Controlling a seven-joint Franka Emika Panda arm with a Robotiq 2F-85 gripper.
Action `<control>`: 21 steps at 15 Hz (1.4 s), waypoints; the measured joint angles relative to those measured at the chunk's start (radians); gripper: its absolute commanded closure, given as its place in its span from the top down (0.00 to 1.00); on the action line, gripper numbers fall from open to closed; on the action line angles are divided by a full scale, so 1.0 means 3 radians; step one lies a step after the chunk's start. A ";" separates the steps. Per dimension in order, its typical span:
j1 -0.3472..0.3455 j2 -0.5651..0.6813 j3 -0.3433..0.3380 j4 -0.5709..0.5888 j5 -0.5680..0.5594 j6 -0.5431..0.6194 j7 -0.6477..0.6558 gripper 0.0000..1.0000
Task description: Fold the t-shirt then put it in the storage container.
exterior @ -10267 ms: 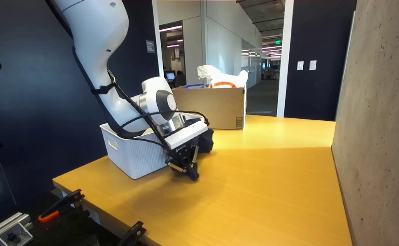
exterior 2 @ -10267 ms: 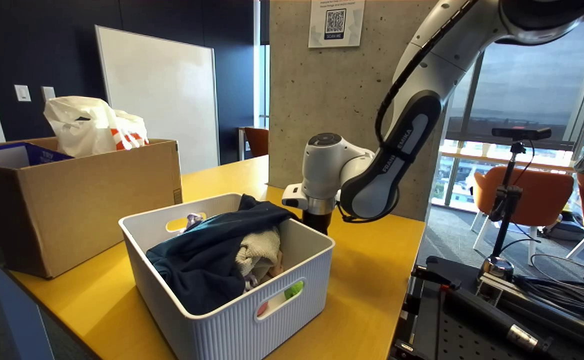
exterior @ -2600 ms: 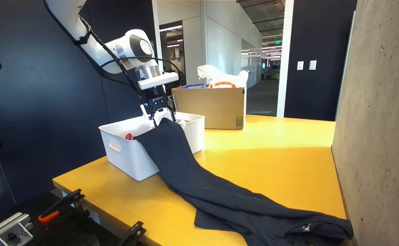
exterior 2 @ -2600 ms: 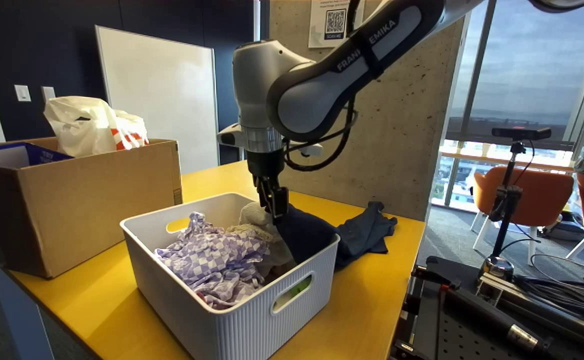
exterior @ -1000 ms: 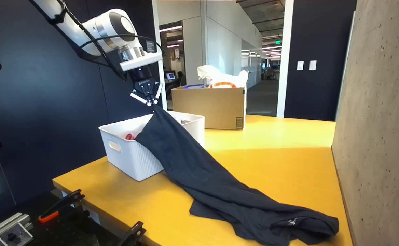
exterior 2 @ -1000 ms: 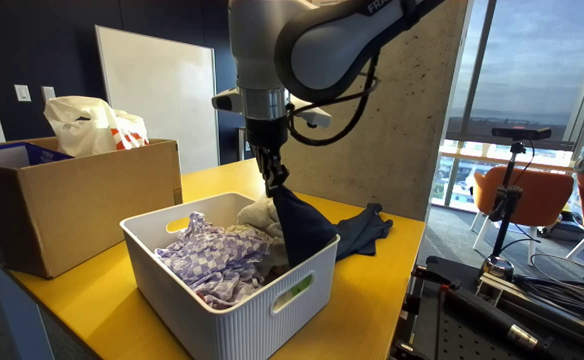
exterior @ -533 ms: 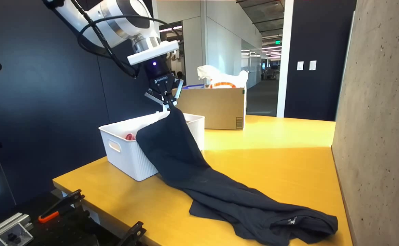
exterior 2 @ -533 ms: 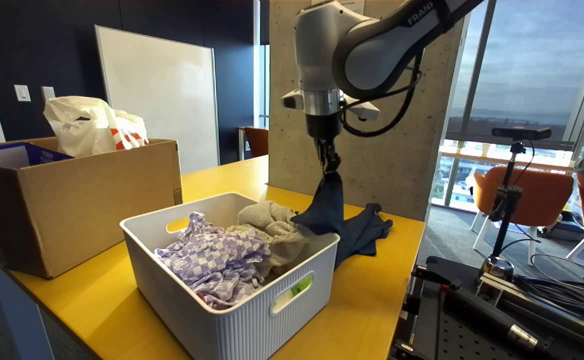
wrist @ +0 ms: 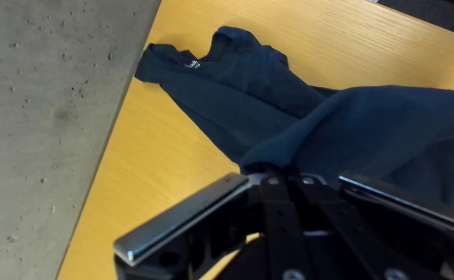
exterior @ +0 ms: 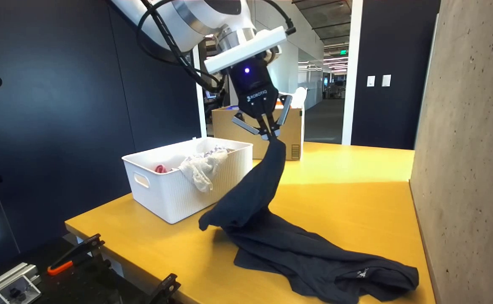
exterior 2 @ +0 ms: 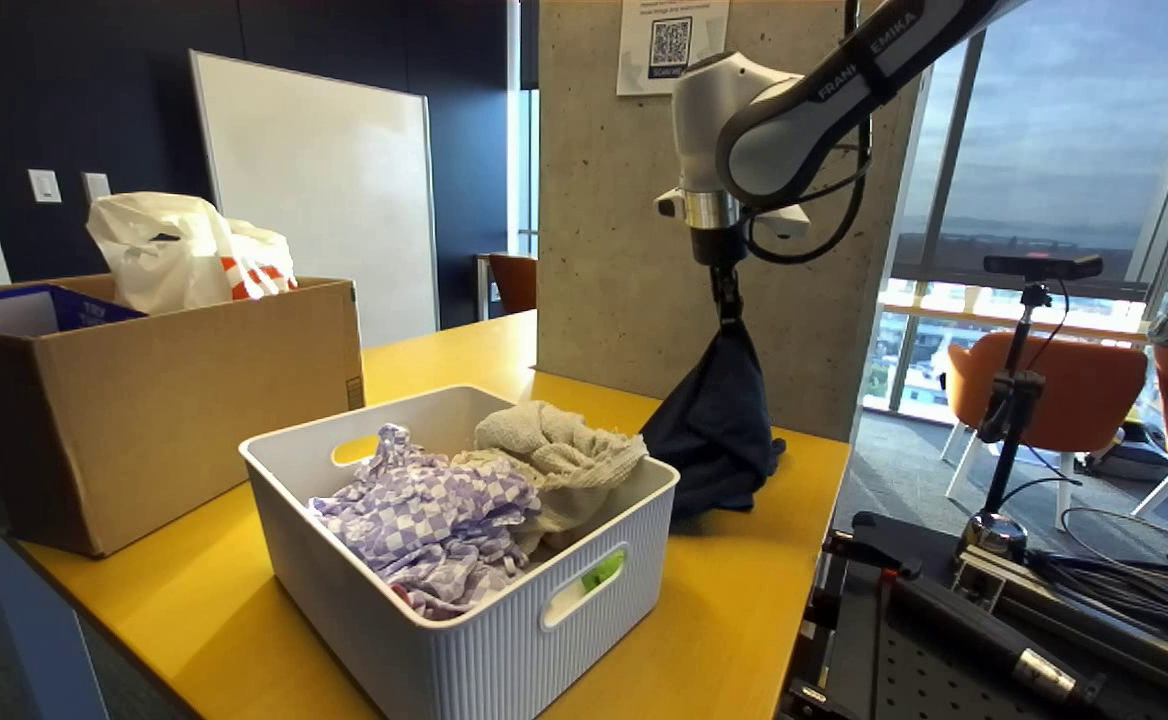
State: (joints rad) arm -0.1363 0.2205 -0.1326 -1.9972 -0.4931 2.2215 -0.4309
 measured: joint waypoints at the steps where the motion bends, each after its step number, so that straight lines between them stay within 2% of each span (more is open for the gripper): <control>1: -0.0060 0.0045 -0.0037 0.0029 0.0005 0.0030 -0.0004 0.01; 11: -0.0612 0.0790 -0.0288 0.0455 0.0155 0.0269 -0.0041 0.01; 12: -0.0660 0.0863 -0.0301 0.0522 0.0171 0.0269 -0.0041 0.27; 13: -0.0702 0.0940 -0.0304 0.0593 0.0188 0.0269 -0.0045 0.29; 15: -0.0744 0.1116 -0.0301 0.0741 0.0244 0.0270 -0.0054 0.41; 18: -0.0743 0.1311 -0.0275 0.0903 0.0287 0.0270 -0.0054 0.63; 21: -0.0733 0.1332 -0.0187 0.0898 0.0297 0.0279 -0.0068 0.86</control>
State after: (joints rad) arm -0.3562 0.6199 -0.1887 -1.7276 -0.4041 2.3051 -0.4513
